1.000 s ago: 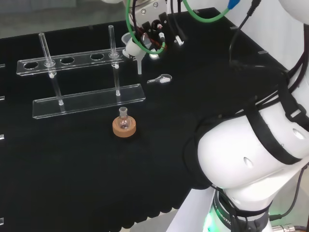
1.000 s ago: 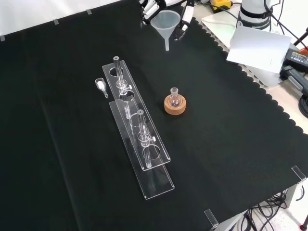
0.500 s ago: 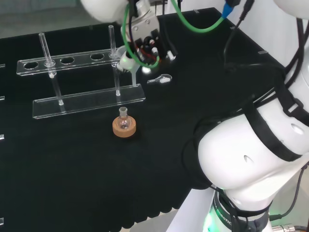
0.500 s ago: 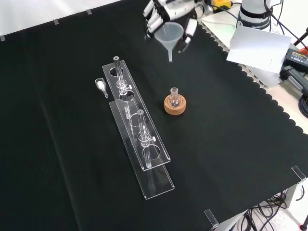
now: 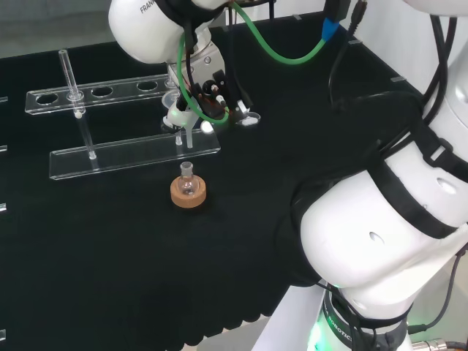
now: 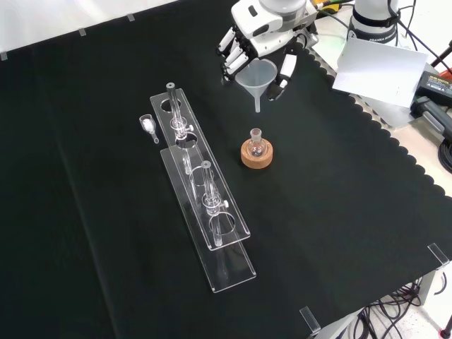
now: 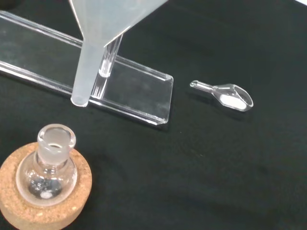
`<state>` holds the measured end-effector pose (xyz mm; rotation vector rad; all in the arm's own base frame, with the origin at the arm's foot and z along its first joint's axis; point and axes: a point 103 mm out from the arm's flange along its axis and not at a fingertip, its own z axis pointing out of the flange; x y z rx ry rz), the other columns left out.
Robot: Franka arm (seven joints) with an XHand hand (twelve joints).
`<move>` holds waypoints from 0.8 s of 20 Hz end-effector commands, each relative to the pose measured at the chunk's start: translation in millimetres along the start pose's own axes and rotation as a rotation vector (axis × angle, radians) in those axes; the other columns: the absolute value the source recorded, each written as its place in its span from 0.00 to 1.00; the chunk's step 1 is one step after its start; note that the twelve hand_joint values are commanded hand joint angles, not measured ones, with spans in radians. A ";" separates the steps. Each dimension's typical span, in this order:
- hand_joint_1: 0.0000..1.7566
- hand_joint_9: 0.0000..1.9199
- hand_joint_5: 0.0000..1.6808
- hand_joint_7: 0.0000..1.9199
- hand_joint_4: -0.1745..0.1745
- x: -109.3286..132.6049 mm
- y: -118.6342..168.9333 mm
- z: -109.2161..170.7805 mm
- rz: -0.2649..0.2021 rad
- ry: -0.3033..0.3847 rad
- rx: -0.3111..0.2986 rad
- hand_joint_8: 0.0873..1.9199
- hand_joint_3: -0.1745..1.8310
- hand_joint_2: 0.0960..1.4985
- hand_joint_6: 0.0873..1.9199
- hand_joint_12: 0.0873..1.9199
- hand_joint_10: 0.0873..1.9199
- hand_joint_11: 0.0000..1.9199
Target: Place the funnel on the round-bottom flask.
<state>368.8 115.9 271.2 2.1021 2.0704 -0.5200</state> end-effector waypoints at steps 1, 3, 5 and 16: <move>0.45 0.66 0.49 0.50 0.35 15.6 0.7 15.8 -0.036 0.010 -0.022 0.37 0.32 0.54 0.34 0.55 0.16 0.43; 0.45 0.66 0.49 0.50 0.35 18.2 1.7 18.9 -0.042 0.013 -0.026 0.37 0.33 0.54 0.34 0.55 0.16 0.43; 0.45 0.66 0.49 0.50 0.35 20.7 2.5 22.5 -0.044 0.016 -0.026 0.37 0.33 0.54 0.34 0.54 0.16 0.43; 0.45 0.66 0.48 0.50 0.33 17.6 8.7 34.6 -0.050 0.005 -0.048 0.37 0.33 0.54 0.35 0.54 0.16 0.43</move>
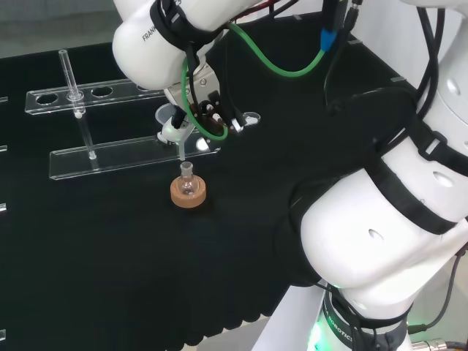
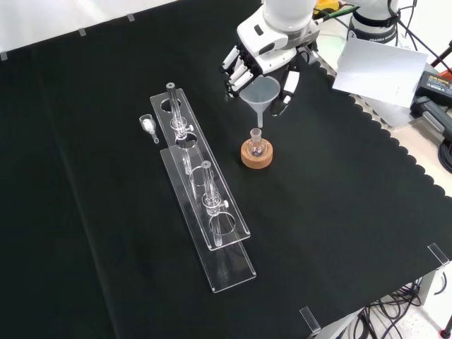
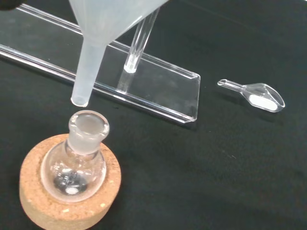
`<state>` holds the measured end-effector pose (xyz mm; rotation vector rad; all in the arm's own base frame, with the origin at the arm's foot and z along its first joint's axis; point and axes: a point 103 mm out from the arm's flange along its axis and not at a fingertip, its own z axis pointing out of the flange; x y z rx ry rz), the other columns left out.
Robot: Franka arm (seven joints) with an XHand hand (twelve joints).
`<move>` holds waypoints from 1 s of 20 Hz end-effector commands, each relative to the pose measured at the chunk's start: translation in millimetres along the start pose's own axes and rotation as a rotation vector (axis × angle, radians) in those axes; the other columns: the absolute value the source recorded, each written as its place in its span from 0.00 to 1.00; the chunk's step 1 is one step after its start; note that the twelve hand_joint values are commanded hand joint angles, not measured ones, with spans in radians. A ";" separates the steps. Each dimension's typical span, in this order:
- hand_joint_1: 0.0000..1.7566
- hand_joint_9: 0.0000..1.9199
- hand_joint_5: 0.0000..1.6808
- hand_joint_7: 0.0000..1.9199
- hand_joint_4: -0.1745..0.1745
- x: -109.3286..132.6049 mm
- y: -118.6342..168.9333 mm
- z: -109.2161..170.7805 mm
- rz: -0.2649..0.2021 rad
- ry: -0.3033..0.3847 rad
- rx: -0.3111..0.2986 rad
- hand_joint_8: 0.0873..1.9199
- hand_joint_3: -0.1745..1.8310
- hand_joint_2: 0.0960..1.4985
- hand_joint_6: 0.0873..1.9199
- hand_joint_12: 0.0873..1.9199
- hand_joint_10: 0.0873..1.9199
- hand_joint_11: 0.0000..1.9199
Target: Place the funnel on the round-bottom flask.
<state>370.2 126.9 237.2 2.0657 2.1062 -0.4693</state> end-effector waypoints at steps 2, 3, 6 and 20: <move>0.45 0.66 0.48 0.50 0.33 2.5 4.2 7.1 -0.022 -0.018 -0.009 0.37 0.33 0.54 0.35 0.54 0.16 0.43; 0.45 0.66 0.48 0.50 0.33 3.4 4.8 8.4 -0.024 -0.017 -0.011 0.37 0.33 0.54 0.35 0.54 0.16 0.43; 0.45 0.66 0.48 0.49 0.33 4.1 6.3 13.0 -0.023 -0.014 -0.007 0.37 0.33 0.54 0.35 0.54 0.16 0.43; 0.45 0.66 0.48 0.49 0.31 -2.5 12.6 25.0 0.001 -0.002 0.002 0.38 0.33 0.55 0.35 0.54 0.16 0.44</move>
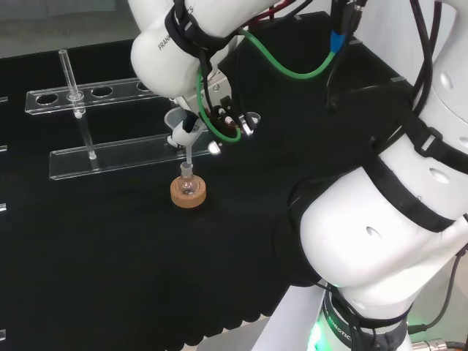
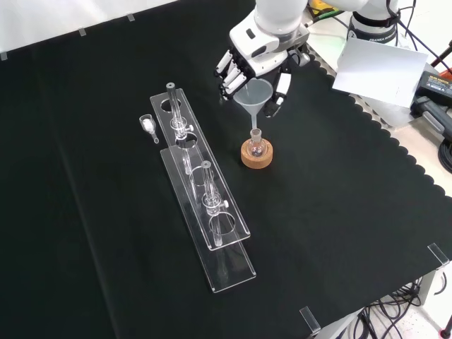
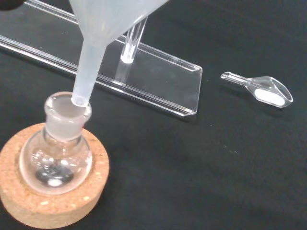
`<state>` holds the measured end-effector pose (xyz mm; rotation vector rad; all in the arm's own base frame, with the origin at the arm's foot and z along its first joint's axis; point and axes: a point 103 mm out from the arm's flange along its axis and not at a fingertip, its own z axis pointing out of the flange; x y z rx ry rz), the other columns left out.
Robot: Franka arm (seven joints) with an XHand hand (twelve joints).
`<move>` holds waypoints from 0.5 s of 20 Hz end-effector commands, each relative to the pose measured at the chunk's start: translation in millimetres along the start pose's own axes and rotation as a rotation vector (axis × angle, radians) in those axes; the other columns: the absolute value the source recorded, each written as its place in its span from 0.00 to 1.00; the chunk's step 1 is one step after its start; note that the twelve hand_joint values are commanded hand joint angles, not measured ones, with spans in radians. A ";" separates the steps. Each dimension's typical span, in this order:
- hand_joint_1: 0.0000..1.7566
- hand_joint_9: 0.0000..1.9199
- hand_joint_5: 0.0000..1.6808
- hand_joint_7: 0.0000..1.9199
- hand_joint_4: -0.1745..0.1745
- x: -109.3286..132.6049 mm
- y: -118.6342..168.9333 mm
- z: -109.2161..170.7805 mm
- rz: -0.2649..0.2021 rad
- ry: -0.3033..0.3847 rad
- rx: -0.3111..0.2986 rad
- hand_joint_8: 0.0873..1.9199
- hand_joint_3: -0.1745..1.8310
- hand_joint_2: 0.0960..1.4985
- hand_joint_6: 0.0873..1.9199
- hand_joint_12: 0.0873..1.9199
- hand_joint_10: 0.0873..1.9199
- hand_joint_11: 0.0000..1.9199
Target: Place the funnel on the round-bottom flask.
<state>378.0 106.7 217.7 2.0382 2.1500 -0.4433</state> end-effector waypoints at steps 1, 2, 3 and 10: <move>0.45 0.66 0.48 0.49 0.31 14.6 3.2 1.2 0.036 -0.021 0.016 0.38 0.33 0.55 0.35 0.54 0.16 0.44; 0.45 0.66 0.48 0.49 0.31 -0.8 3.1 6.5 0.031 0.009 0.012 0.38 0.34 0.55 0.35 0.54 0.16 0.44; 0.45 0.66 0.48 0.49 0.31 -5.1 3.2 8.3 0.024 0.014 0.011 0.38 0.34 0.55 0.35 0.54 0.16 0.44; 0.45 0.66 0.48 0.49 0.30 -7.8 3.9 11.7 0.018 0.015 0.014 0.38 0.34 0.55 0.35 0.54 0.16 0.44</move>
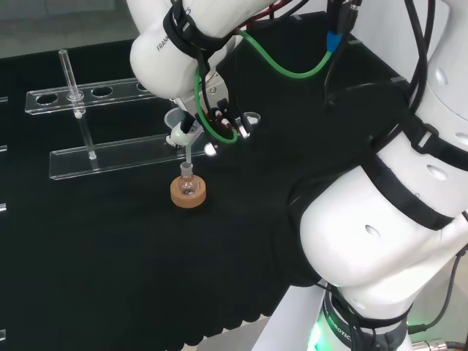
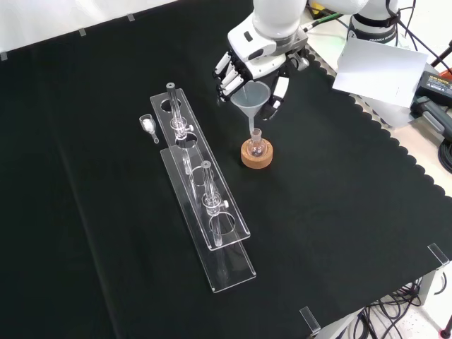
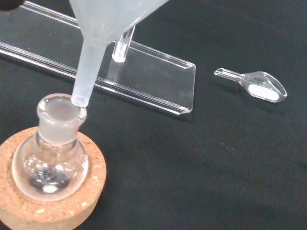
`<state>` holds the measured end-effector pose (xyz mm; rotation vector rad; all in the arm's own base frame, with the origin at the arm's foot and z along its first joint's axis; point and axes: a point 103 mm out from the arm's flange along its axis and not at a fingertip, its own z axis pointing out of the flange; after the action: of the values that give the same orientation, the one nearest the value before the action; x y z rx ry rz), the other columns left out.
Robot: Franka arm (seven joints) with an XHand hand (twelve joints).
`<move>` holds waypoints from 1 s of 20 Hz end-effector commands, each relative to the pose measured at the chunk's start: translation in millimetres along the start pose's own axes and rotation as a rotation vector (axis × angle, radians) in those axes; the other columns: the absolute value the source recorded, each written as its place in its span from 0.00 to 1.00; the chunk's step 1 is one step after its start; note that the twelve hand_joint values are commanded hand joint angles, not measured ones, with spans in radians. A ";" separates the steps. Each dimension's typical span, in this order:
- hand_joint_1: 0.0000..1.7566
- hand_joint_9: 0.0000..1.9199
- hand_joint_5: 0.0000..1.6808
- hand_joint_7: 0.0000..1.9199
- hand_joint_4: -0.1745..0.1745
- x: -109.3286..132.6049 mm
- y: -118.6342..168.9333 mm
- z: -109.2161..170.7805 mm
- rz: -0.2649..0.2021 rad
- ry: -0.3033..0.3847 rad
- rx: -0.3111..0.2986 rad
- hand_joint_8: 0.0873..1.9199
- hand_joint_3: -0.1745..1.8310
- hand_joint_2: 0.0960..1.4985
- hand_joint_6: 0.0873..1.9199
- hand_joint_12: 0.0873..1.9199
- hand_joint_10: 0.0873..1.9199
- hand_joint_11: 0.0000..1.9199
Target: Place the funnel on the round-bottom flask.
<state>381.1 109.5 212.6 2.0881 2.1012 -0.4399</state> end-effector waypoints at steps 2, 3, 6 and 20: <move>0.45 0.66 0.48 0.49 0.30 -12.3 0.9 8.7 -0.033 0.021 0.008 0.38 0.34 0.55 0.35 0.54 0.16 0.44; 0.45 0.66 0.48 0.49 0.30 -12.3 0.9 9.0 -0.037 0.023 0.008 0.38 0.34 0.55 0.35 0.54 0.16 0.44; 0.45 0.66 0.48 0.49 0.30 -6.0 0.6 8.1 -0.040 0.019 0.007 0.38 0.34 0.55 0.36 0.54 0.16 0.44; 0.45 0.66 0.48 0.49 0.29 27.1 -1.7 -1.1 -0.042 -0.010 0.007 0.38 0.34 0.55 0.36 0.53 0.16 0.45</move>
<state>379.4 118.8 204.9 2.0459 2.1652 -0.4287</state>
